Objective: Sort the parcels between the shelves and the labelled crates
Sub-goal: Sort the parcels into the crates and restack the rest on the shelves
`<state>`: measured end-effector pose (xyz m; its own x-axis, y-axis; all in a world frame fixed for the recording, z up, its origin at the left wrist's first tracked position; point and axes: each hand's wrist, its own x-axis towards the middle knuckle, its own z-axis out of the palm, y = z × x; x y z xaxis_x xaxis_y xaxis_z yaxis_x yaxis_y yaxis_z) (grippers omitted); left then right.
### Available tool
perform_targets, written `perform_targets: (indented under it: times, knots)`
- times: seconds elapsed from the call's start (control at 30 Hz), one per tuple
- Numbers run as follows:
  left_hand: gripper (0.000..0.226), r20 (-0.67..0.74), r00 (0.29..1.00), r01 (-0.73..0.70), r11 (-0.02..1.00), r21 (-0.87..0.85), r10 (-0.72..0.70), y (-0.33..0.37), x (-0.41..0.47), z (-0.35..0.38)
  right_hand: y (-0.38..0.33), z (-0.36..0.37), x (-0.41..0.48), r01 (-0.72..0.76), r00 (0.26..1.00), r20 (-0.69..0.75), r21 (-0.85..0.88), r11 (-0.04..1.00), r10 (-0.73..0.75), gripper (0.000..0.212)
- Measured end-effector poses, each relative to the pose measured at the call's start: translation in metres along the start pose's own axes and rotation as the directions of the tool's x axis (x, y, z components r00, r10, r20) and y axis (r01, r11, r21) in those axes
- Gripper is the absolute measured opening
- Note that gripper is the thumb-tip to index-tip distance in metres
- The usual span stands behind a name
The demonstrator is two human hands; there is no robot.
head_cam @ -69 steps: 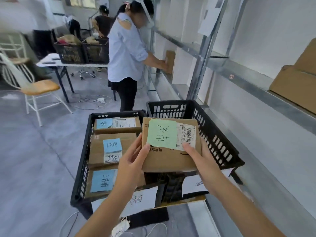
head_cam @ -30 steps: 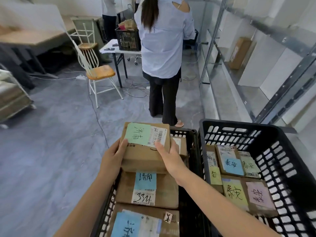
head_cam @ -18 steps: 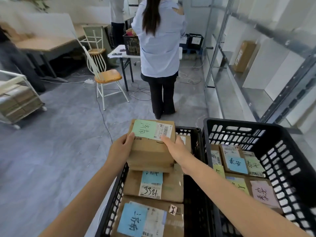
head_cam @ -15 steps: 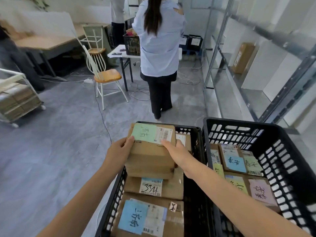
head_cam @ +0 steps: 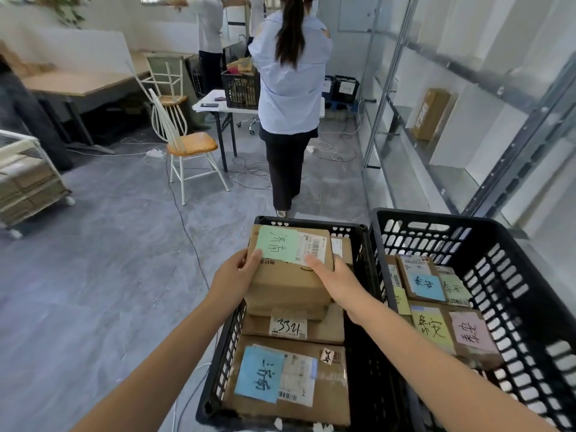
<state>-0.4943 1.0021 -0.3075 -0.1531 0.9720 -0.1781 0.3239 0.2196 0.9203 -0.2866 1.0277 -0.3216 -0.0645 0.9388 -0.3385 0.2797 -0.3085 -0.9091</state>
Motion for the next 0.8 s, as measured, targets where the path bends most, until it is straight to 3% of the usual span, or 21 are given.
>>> perform_targets:
  times: [0.13, 0.33, 0.53, 0.8]
  knots:
    - [0.034, 0.158, 0.985, 0.105, 0.968, -0.228, -0.069, 0.009, -0.016, -0.002, -0.011, -0.029, -0.011, 0.013, 1.000, -0.025, -0.067, 0.998, -0.015, 0.055]
    - [0.039, 0.277, 0.959, 0.154, 0.936, -0.317, -0.064, 0.010, -0.047, 0.009, -0.026, -0.071, -0.031, -0.007, 1.000, -0.029, -0.171, 0.985, 0.002, 0.054]
    - [0.030, 0.228, 0.962, 0.209, 0.945, -0.251, -0.152, -0.015, -0.073, 0.002, 0.011, -0.049, -0.059, -0.093, 0.995, 0.006, -0.125, 0.988, 0.095, 0.037]
    - [0.024, 0.142, 0.983, 0.126, 0.989, -0.083, -0.113, -0.025, -0.073, -0.034, 0.038, 0.009, -0.101, -0.141, 0.987, 0.076, 0.027, 0.990, 0.139, 0.023]
